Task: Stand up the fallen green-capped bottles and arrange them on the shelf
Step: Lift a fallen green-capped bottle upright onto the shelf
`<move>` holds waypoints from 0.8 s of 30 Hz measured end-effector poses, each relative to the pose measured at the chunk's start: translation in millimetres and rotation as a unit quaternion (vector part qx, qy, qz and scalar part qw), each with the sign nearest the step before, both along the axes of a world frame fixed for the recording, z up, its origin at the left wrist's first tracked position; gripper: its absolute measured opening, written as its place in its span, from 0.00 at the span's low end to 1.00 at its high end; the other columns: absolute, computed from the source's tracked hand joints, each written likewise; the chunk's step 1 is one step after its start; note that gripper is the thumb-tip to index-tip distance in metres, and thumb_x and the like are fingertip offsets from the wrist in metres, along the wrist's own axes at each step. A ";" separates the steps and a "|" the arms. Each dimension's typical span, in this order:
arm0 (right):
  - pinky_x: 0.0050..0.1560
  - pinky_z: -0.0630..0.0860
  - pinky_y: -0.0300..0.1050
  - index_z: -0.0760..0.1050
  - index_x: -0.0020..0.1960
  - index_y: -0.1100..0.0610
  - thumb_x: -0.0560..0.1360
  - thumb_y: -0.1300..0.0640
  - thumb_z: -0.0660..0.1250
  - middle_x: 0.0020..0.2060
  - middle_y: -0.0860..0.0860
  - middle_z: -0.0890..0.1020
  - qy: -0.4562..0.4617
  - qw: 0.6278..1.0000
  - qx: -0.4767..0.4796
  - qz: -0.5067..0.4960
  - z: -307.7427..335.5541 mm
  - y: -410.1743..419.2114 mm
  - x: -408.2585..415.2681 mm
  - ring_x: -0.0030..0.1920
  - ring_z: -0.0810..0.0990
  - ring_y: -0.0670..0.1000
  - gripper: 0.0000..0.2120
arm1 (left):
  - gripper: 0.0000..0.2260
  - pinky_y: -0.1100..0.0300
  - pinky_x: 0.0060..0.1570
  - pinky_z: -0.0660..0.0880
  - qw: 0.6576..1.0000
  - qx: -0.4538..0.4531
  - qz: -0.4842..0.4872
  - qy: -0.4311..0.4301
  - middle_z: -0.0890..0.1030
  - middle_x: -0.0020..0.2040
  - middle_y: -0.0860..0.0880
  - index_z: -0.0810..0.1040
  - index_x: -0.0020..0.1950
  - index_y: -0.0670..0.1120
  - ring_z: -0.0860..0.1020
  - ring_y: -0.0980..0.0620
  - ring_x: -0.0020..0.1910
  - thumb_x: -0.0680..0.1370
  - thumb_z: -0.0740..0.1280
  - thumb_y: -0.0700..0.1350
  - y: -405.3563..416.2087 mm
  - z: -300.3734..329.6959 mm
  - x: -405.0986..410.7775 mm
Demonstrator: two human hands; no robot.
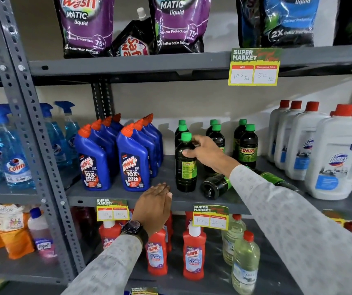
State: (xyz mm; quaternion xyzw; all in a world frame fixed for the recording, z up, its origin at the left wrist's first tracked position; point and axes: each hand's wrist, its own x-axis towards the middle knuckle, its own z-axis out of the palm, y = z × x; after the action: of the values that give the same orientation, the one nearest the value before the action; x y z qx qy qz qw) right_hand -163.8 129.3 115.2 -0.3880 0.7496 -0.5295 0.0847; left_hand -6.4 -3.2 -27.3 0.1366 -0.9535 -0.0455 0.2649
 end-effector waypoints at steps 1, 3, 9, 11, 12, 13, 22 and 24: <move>0.59 0.75 0.46 0.78 0.67 0.59 0.73 0.60 0.78 0.56 0.50 0.84 0.014 1.000 -0.003 -0.013 -1.1 0.4 0.8 0.57 0.81 0.51 0.24 | 0.26 0.62 0.73 0.52 1.000 -0.002 -0.001 0.000 0.70 0.75 0.46 0.69 0.75 0.45 0.66 0.52 0.75 0.83 0.45 0.55 -0.6 -0.2 -0.1; 0.44 0.73 0.37 0.78 0.62 0.57 0.70 0.55 0.81 0.51 0.47 0.82 0.058 0.998 -0.010 -0.037 -3.7 2.0 4.6 0.49 0.80 0.45 0.23 | 0.27 0.62 0.73 0.53 1.000 -0.004 -0.003 0.001 0.71 0.75 0.46 0.69 0.75 0.45 0.66 0.52 0.75 0.83 0.44 0.55 -1.2 -0.6 -0.3; 0.35 0.71 0.30 0.74 0.62 0.55 0.73 0.47 0.78 0.49 0.44 0.79 0.072 0.997 -0.005 -0.037 -2.1 7.9 9.6 0.47 0.77 0.41 0.23 | 0.28 0.61 0.74 0.54 1.000 -0.002 -0.001 0.001 0.70 0.75 0.47 0.69 0.75 0.45 0.66 0.52 0.75 0.83 0.43 0.56 0.4 -0.2 0.3; 0.53 0.75 0.40 0.75 0.65 0.54 0.78 0.54 0.72 0.54 0.46 0.81 -0.008 0.999 -0.034 0.011 1.5 11.2 7.2 0.55 0.80 0.46 0.17 | 0.28 0.61 0.73 0.53 1.000 -0.002 -0.001 0.001 0.70 0.75 0.47 0.69 0.75 0.45 0.66 0.52 0.75 0.83 0.43 0.56 0.3 0.0 -0.1; 0.59 0.74 0.45 0.76 0.65 0.55 0.79 0.59 0.70 0.56 0.48 0.82 -0.034 0.998 -0.041 0.029 0.8 11.6 4.8 0.57 0.80 0.48 0.15 | 0.28 0.61 0.73 0.53 1.000 -0.002 -0.001 0.001 0.70 0.75 0.47 0.69 0.75 0.45 0.66 0.53 0.75 0.83 0.43 0.56 0.0 -0.2 -0.3; 0.63 0.73 0.48 0.76 0.66 0.56 0.78 0.63 0.69 0.58 0.50 0.83 -0.042 0.998 -0.037 0.036 -0.1 11.7 2.7 0.58 0.81 0.49 0.17 | 0.28 0.61 0.74 0.53 1.000 -0.001 0.000 0.001 0.70 0.75 0.47 0.68 0.75 0.45 0.66 0.53 0.75 0.83 0.43 0.56 -0.3 -0.5 -0.3; 0.43 0.70 0.37 0.73 0.64 0.57 0.67 0.47 0.82 0.54 0.47 0.79 0.089 0.994 -0.007 -0.069 -11.5 6.5 1.6 0.53 0.77 0.47 0.32 | 0.28 0.62 0.73 0.53 1.000 0.000 0.004 -0.002 0.71 0.75 0.47 0.69 0.75 0.45 0.66 0.53 0.75 0.82 0.43 0.56 -0.4 -1.0 -0.6; 0.47 0.72 0.40 0.73 0.67 0.56 0.70 0.46 0.80 0.57 0.49 0.80 0.077 0.995 -0.010 -0.056 -10.5 7.4 0.6 0.57 0.78 0.49 0.31 | 0.28 0.62 0.73 0.53 1.000 0.002 0.003 -0.002 0.70 0.75 0.47 0.69 0.75 0.45 0.66 0.53 0.75 0.83 0.44 0.56 -0.3 -0.7 -0.5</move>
State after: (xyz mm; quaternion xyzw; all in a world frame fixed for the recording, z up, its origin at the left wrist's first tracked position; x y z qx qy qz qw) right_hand -163.2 136.7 104.7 -0.3855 0.7692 -0.5096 -0.0072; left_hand -6.9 -3.5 -28.0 0.1406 -0.9533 -0.0464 0.2632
